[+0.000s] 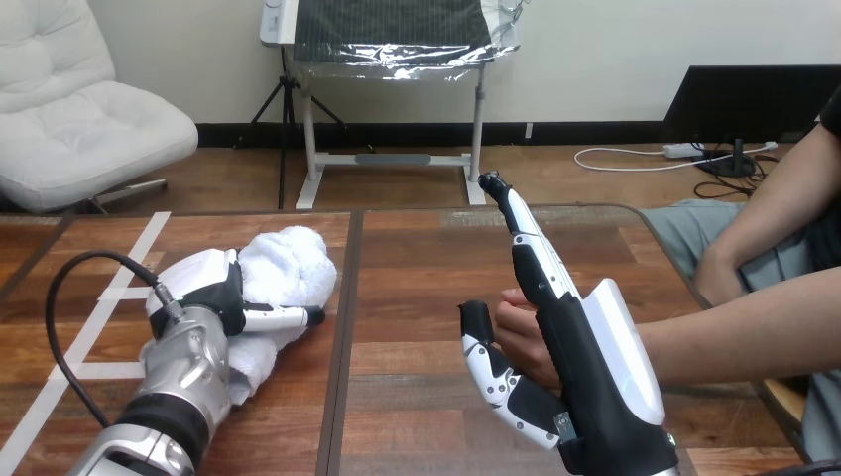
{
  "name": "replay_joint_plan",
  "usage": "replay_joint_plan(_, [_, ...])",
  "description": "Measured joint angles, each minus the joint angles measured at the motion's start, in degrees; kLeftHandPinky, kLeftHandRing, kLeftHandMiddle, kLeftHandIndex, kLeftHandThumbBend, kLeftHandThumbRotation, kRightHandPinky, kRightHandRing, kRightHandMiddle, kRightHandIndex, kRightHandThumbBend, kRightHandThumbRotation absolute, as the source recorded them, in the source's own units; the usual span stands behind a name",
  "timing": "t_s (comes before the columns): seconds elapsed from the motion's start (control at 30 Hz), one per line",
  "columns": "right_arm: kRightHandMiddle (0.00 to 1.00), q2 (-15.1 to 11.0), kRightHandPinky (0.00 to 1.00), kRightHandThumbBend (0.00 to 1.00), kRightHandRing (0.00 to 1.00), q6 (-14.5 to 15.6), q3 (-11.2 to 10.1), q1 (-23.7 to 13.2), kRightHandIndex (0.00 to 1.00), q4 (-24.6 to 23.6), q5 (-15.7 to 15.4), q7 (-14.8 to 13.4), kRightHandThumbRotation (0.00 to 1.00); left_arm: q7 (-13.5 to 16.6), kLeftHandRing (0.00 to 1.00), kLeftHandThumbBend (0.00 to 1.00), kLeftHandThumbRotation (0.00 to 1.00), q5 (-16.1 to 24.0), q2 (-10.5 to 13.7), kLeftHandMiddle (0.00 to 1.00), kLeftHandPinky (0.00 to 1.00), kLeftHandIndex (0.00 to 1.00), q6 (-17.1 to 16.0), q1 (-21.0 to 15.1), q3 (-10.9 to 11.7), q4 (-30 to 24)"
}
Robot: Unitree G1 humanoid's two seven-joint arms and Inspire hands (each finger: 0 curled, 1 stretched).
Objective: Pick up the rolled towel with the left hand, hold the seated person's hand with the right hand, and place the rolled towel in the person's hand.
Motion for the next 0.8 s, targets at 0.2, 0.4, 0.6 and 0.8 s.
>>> replay_joint_plan(0.2, [1.0, 0.0, 1.0, 0.0, 1.0, 0.0, 0.0, 0.0, 1.0, 0.0, 0.0, 0.0, 0.0, 3.1, 0.36, 0.8, 0.2, 0.5, -0.4, 0.48, 0.28, 0.68, 0.2, 0.0, -1.7, 0.7])
replay_joint_plan(0.4, [1.0, 0.0, 1.0, 0.0, 1.0, 0.0, 0.0, 0.0, 1.0, 0.0, 0.0, 0.0, 0.0, 6.0, 0.37, 0.71, 0.04, 0.8, -1.2, 0.46, 0.29, 0.55, 1.6, 0.0, -2.7, 1.3])
replay_joint_plan(0.6, [1.0, 0.0, 1.0, 0.0, 1.0, 0.0, -0.1, 0.0, 0.99, 0.0, 0.0, 0.0, 0.0, 10.1, 0.39, 0.67, 0.01, 1.7, -2.0, 0.48, 0.32, 0.53, 2.3, 0.0, -4.0, 2.0])
replay_joint_plan(0.8, [1.0, 0.0, 1.0, 0.0, 1.0, 0.0, -0.1, 0.0, 0.99, 0.0, 0.0, 0.0, 0.0, 13.2, 0.39, 0.66, 0.0, 2.5, -2.6, 0.47, 0.31, 0.52, 2.1, 0.0, -4.9, 2.2])
